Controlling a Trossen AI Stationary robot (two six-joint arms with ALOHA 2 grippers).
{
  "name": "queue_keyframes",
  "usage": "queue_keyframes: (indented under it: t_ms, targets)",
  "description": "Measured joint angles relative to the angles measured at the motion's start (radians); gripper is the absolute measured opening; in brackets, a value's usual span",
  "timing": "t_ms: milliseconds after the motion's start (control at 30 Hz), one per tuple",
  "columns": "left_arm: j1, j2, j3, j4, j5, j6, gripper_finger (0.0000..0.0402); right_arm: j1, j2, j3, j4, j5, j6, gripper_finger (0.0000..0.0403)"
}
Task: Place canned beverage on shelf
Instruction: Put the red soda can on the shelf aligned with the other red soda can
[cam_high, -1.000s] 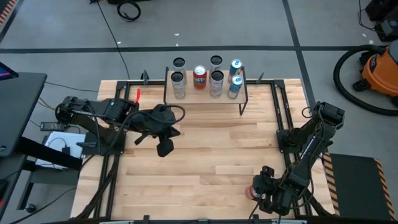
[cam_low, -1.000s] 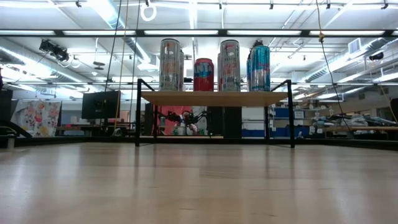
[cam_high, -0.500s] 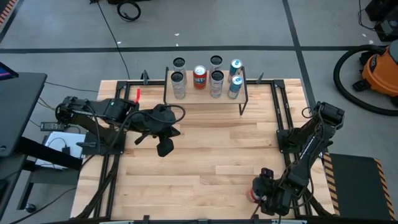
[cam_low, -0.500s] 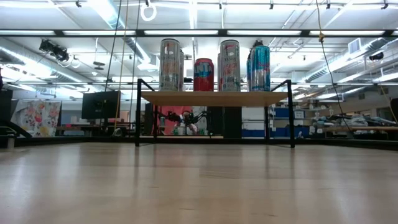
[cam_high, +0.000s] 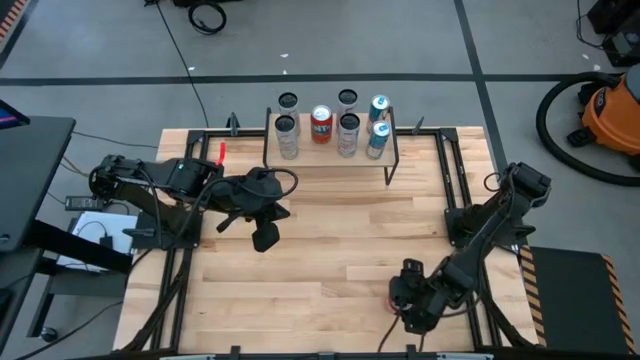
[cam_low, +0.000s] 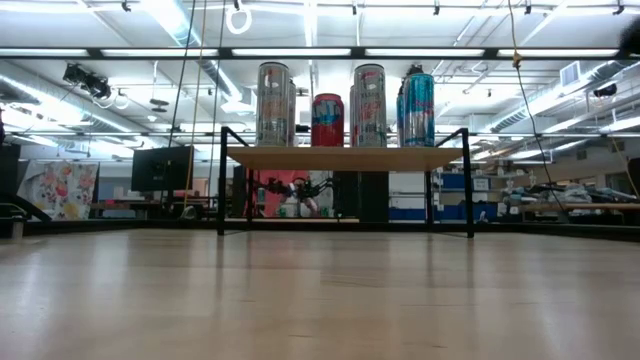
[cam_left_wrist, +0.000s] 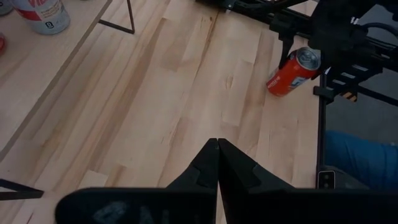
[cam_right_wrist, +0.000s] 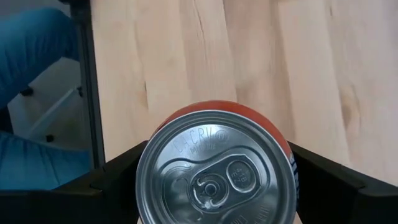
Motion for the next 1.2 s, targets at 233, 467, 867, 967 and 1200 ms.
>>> queue_keyframes:
  t_ms: [233,467,867,967,1200]
  targets:
    - [0.000,0.000,0.000,-0.002,0.000,-0.001,0.0006,-0.088,0.000,0.073,-0.012,-0.006,-0.149,0.0328]
    - [0.000,0.000,0.000,-0.002,0.000,-0.007,0.0006,-0.182,0.000,0.157,-0.058,-0.006,-0.279,0.0327]
    - [0.003,0.000,0.000,-0.060,0.000,0.018,0.0028,-0.353,-0.001,0.220,-0.078,-0.035,-0.438,0.0327]
    - [0.003,0.000,0.000,-0.061,0.000,0.021,0.0044,-0.407,-0.001,0.252,-0.090,-0.064,-0.491,0.0327]
    - [0.003,0.000,0.000,-0.061,-0.011,0.078,0.0099,-0.538,-0.001,0.382,-0.176,-0.089,-0.647,0.0327]
